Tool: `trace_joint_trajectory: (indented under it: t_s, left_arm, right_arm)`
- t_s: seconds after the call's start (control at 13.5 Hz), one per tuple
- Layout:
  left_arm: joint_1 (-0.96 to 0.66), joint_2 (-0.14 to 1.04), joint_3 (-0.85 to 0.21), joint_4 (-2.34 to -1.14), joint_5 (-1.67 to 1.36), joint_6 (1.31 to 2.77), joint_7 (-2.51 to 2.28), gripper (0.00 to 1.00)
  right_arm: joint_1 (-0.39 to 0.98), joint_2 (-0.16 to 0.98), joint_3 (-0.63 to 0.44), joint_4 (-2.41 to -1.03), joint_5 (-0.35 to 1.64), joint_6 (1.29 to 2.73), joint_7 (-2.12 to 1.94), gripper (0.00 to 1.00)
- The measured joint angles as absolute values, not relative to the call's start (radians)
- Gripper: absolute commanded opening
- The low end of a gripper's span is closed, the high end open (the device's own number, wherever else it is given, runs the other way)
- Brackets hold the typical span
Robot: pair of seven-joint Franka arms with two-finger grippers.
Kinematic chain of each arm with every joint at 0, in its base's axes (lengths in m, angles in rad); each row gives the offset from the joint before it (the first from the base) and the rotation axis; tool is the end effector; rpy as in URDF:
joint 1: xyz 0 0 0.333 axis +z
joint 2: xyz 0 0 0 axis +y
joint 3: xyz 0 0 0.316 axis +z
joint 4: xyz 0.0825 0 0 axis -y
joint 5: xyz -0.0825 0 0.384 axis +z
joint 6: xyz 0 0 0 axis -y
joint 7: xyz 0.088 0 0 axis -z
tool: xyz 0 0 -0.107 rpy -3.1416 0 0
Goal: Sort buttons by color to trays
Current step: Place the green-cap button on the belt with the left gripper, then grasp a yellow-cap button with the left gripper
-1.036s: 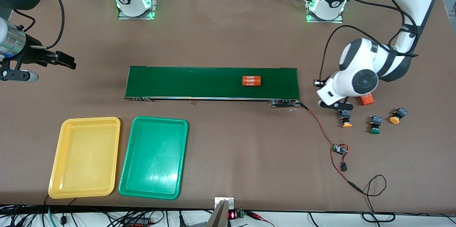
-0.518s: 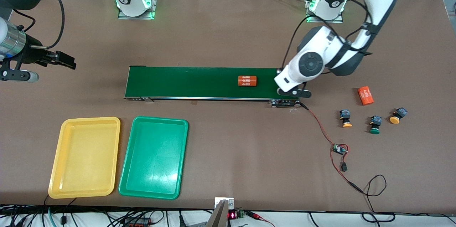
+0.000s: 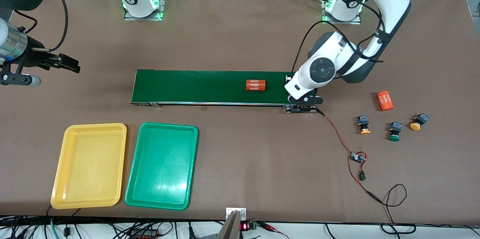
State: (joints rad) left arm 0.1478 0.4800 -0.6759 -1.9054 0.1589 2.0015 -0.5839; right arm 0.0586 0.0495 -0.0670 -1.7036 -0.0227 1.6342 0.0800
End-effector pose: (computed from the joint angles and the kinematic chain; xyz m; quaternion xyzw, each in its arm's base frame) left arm 0.5250 -0.2751 0.2760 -0.9876 0.0078 0.1569 0.0009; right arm 0.5653 -0.0063 0.5395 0.9972 -0.0428 -0.0589 0.0150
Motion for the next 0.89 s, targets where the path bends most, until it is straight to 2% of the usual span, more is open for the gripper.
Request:
trace_joint_trajectory:
  t_s: [0.37,0.59,0.89]
  left_arm:
    - [0.233,0.467,-0.645,-1.738,0.162,1.835,-0.583,1.00]
    - [0.282,0.480,-0.514,-1.717,0.264,1.830,-0.544,1.00]
    - [0.347,0.579,-0.461,-1.696,0.357,1.875,-0.415,1.00]
  right_arm:
    - [0.059,0.050,-0.067,-1.704,-0.023,1.634,0.080,1.00]
    - [0.059,0.051,-0.067,-1.704,-0.023,1.634,0.080,1.00]
    - [0.059,0.053,-0.067,-1.704,-0.023,1.634,0.080,1.00]
